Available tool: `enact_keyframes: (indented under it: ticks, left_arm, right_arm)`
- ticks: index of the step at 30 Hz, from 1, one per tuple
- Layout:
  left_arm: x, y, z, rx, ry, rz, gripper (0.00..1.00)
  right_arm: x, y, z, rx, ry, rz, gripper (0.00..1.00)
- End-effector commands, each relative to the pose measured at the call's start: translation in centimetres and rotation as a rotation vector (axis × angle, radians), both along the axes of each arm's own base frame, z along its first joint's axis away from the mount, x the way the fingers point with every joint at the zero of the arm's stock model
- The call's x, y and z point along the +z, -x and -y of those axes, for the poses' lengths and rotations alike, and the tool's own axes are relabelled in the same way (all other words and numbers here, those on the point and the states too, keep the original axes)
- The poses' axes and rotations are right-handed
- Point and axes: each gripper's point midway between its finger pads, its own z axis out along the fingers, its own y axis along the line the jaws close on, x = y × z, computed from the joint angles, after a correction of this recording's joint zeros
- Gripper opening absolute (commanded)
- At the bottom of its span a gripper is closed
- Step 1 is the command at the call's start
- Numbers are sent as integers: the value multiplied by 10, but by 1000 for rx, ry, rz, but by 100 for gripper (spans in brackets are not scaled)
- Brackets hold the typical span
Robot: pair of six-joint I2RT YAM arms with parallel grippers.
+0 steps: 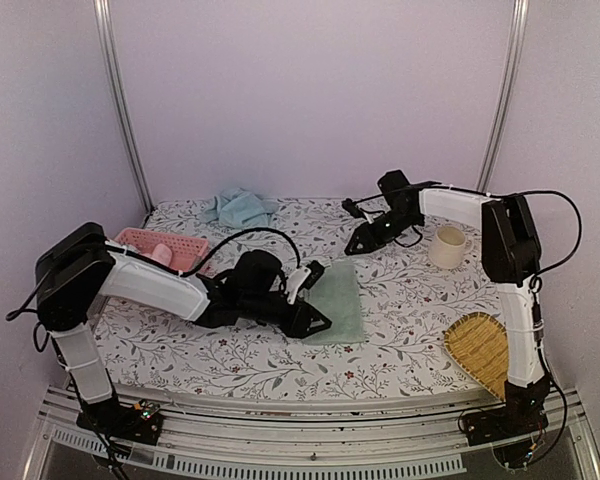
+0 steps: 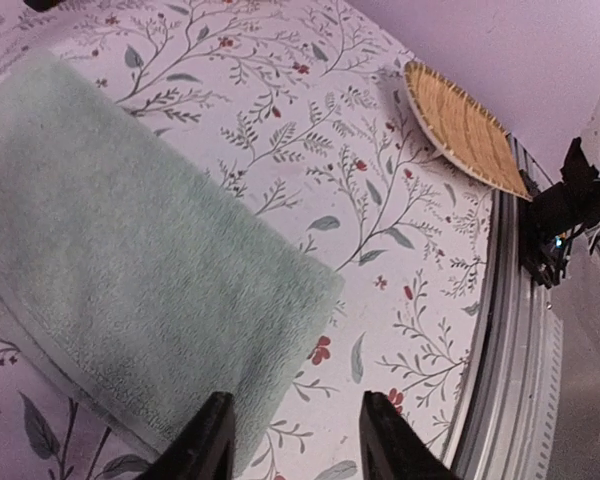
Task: Roll the towels
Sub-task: Adjust the towel at the center of the board, then roll the towel at the center of the board.
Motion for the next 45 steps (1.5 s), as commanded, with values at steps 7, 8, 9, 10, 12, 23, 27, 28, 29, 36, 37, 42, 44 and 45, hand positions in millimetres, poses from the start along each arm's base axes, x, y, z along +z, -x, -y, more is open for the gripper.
enact_keyframes:
  ticks: [7, 8, 9, 10, 12, 23, 27, 28, 29, 36, 37, 42, 44, 45]
  left_arm:
    - [45, -15, -48, 142, -74, 177, 54]
    - [42, -16, -56, 169, -86, 197, 54]
    - [36, -15, -64, 188, -99, 211, 54]
    - [32, -14, -71, 198, -105, 217, 54]
    - [23, -8, -82, 205, -122, 224, 53]
    - [17, -15, -116, 333, -191, 273, 53]
    - [22, -16, -116, 349, -181, 267, 52]
    - [22, -16, -116, 347, -186, 264, 52]
    - [22, -17, -115, 346, -192, 262, 51]
    - [19, -15, -115, 337, -205, 254, 50]
    - [18, -15, -115, 337, -207, 250, 50]
    - [14, -12, -113, 318, -207, 239, 50]
    - [14, -12, -112, 313, -206, 239, 49]
    - [14, -12, -112, 312, -206, 240, 50]
  right_arm:
    - [84, 84, 33, 174, -60, 257, 39]
    - [78, 95, 36, 189, -64, 246, 39]
    - [73, 108, 38, 216, -72, 236, 39]
    - [69, 121, 39, 243, -83, 230, 39]
    - [64, 145, 39, 322, -80, 259, 39]
    - [-2, 223, 14, 626, 215, 483, 38]
    - [-16, 232, 0, 667, 242, 501, 37]
    - [-18, 232, -3, 673, 245, 506, 37]
    - [-20, 233, -6, 677, 249, 509, 37]
    - [-32, 230, -14, 678, 267, 502, 37]
    - [-35, 231, -14, 678, 271, 494, 37]
    - [-44, 228, -11, 666, 298, 488, 37]
    - [-45, 227, -11, 661, 303, 489, 37]
    - [-44, 227, -12, 660, 302, 492, 37]
